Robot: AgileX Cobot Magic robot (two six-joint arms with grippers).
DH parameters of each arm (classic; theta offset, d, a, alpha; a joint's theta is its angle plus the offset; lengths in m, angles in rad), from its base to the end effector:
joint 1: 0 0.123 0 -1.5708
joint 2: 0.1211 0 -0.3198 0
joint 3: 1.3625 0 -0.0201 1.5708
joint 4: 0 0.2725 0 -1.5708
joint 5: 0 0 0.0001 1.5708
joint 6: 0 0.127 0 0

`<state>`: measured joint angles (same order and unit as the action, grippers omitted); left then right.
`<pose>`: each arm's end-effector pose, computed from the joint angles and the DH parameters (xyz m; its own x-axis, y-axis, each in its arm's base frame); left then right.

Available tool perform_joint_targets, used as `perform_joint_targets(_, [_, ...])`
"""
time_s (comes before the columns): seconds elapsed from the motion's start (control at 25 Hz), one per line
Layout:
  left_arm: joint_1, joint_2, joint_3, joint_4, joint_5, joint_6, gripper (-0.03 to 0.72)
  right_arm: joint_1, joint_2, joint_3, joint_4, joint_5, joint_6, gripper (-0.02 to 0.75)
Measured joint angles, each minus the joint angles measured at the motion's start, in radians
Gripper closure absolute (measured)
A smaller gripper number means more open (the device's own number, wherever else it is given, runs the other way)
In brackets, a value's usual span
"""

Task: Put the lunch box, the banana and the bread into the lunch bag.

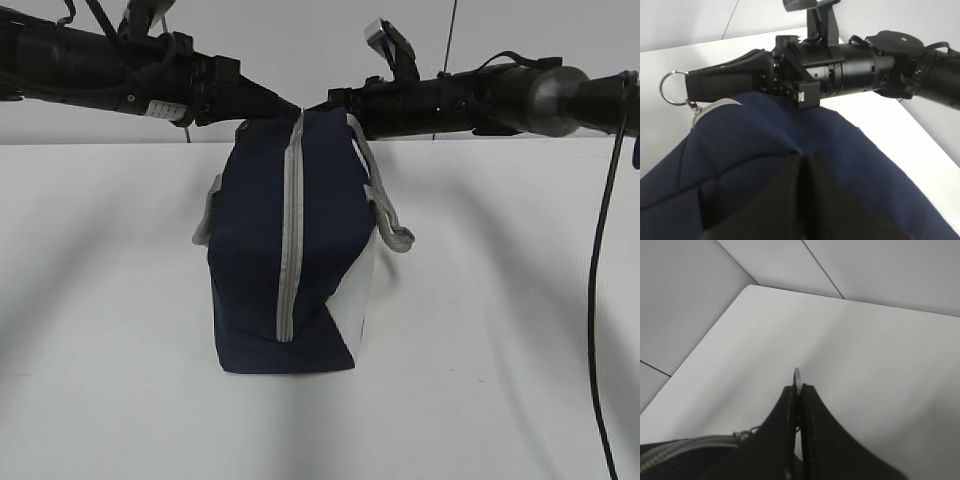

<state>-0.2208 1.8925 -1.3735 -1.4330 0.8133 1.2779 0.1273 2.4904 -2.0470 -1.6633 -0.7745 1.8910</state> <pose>0.4354 -0.1915 0.2682 -0.5985 0.0677 -0.7982 0.6879 0.5540 -0.4688 0.6044 0.1664 0.1691 -0.5561 0.0663 -0.8285 -0.6198 0.6310 0.4665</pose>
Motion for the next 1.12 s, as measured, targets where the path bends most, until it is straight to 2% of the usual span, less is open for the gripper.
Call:
perform_joint_targets(0.36, [0.0, 0.0, 0.0, 0.011, -0.006, 0.016, 0.68, 0.0, 0.054, -0.006, 0.015, -0.008, 0.004, 0.754])
perform_joint_targets(0.6, [0.0, 0.0, 0.0, 0.011, -0.018, 0.016, 0.68, 0.0, 0.067, -0.074, -0.01, -0.02, 0.015, 0.741])
perform_joint_targets(0.68, [-0.001, -0.001, 0.0, 0.006, -0.025, 0.017, 0.666, 0.0, 0.069, -0.122, -0.036, -0.024, 0.048, 0.682])
perform_joint_targets(0.76, [-0.001, -0.002, 0.0, 0.003, -0.033, 0.018, 0.615, 0.0, 0.069, -0.17, -0.07, -0.034, 0.087, 0.575])
perform_joint_targets(0.8, [-0.001, -0.002, 0.0, 0.003, -0.037, 0.018, 0.575, 0.0, 0.067, -0.188, -0.1, -0.041, 0.111, 0.496])
perform_joint_targets(0.88, [-0.001, -0.002, 0.0, 0.004, -0.05, 0.018, 0.447, -0.002, 0.045, -0.2, -0.172, -0.045, 0.146, 0.343])
perform_joint_targets(0.96, [-0.001, -0.002, 0.0, 0.028, -0.068, 0.008, 0.331, -0.002, 0.013, -0.198, -0.203, -0.055, 0.166, 0.228])
perform_joint_targets(1.04, [0.004, -0.002, 0.0, 0.064, -0.091, -0.029, 0.258, -0.004, -0.047, -0.174, -0.213, -0.06, 0.172, 0.186])
perform_joint_targets(1.12, [0.017, -0.004, 0.0, 0.11, -0.106, -0.096, 0.232, -0.006, -0.121, -0.128, -0.213, -0.064, 0.172, 0.172])
